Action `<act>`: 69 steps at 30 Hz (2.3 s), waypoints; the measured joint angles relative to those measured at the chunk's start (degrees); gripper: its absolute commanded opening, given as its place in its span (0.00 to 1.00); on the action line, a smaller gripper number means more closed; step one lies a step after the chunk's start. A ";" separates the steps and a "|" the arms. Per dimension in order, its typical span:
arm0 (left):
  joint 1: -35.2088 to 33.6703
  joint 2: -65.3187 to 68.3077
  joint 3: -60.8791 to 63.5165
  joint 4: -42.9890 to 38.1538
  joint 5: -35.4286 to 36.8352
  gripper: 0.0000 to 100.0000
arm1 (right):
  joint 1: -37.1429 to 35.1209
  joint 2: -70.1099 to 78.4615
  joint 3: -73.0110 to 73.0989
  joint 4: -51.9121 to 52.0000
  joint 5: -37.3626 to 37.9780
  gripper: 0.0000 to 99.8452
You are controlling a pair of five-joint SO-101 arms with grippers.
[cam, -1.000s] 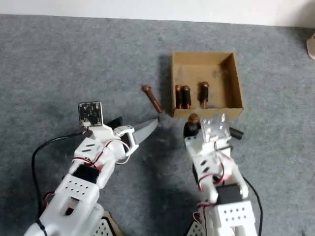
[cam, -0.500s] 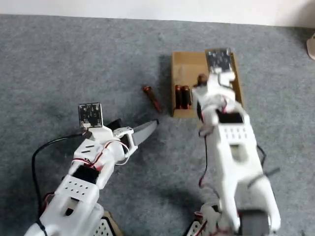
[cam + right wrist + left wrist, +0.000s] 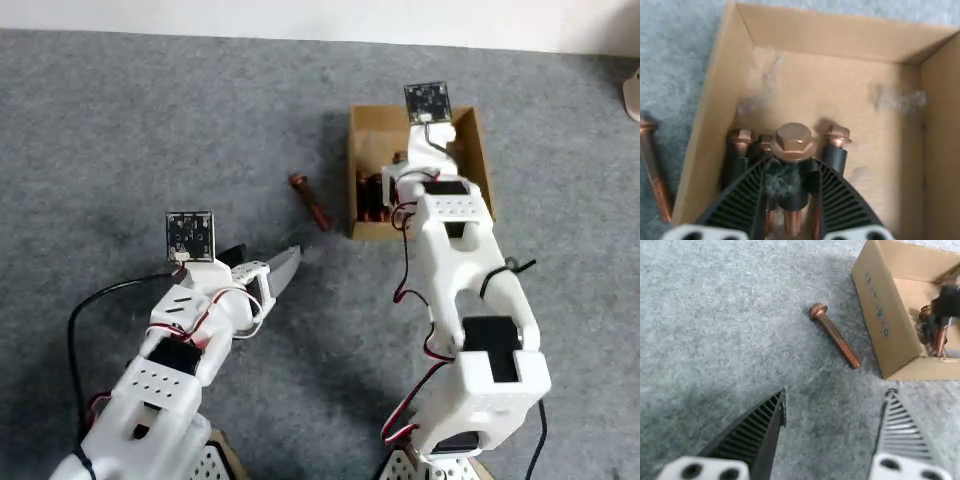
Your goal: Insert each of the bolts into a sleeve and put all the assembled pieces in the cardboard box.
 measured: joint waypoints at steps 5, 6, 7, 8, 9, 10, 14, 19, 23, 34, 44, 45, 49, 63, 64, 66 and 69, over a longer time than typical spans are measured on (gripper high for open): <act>0.00 0.00 0.00 0.00 0.00 0.27 | 0.00 0.26 0.00 0.00 -0.18 0.25; 0.00 0.00 0.00 0.00 0.00 0.27 | 0.00 0.18 -0.26 0.44 -0.18 0.27; 0.00 0.00 0.00 0.00 0.00 0.27 | 0.00 0.09 -0.97 1.85 -0.18 0.27; 0.00 0.00 0.00 0.00 0.00 0.27 | 0.00 0.09 -1.85 3.52 -0.18 0.26; 0.00 0.00 0.00 0.00 0.00 0.27 | 0.09 0.09 -2.73 5.19 -0.18 0.25; 0.00 0.00 0.00 0.00 0.00 0.27 | 0.18 -0.09 -3.87 6.95 -0.18 0.25; 0.00 0.00 0.00 0.00 0.00 0.27 | 0.44 -5.63 -6.77 13.45 -0.18 0.24; 0.00 0.00 0.00 0.00 0.00 0.27 | 0.35 -14.77 -7.21 24.44 2.81 0.24; 0.00 0.00 0.00 0.00 0.00 0.27 | 2.55 -18.46 -7.38 34.29 4.84 0.24; 0.00 0.00 0.00 0.00 0.00 0.27 | 12.04 -17.14 -6.86 41.67 6.42 0.24; 0.00 0.00 0.00 0.00 0.00 0.27 | 11.96 -16.18 -2.46 45.63 24.44 0.24; 0.00 0.00 0.00 0.00 0.00 0.27 | 12.31 -16.18 -2.29 46.42 26.11 0.24; 0.00 0.00 0.00 0.00 0.00 0.27 | 15.12 -16.18 -2.11 47.38 32.18 0.24; 0.00 0.00 0.00 0.00 0.00 0.27 | 22.86 -14.95 -0.53 50.55 49.23 0.24; 0.00 0.00 0.00 0.00 0.00 0.27 | 23.12 -14.33 0.26 50.55 50.73 0.24; 0.00 0.00 0.00 0.00 0.00 0.27 | 23.12 -12.84 1.14 50.46 53.80 0.24; 0.00 0.00 0.00 0.00 0.00 0.27 | 23.30 -10.81 1.32 50.46 57.76 0.24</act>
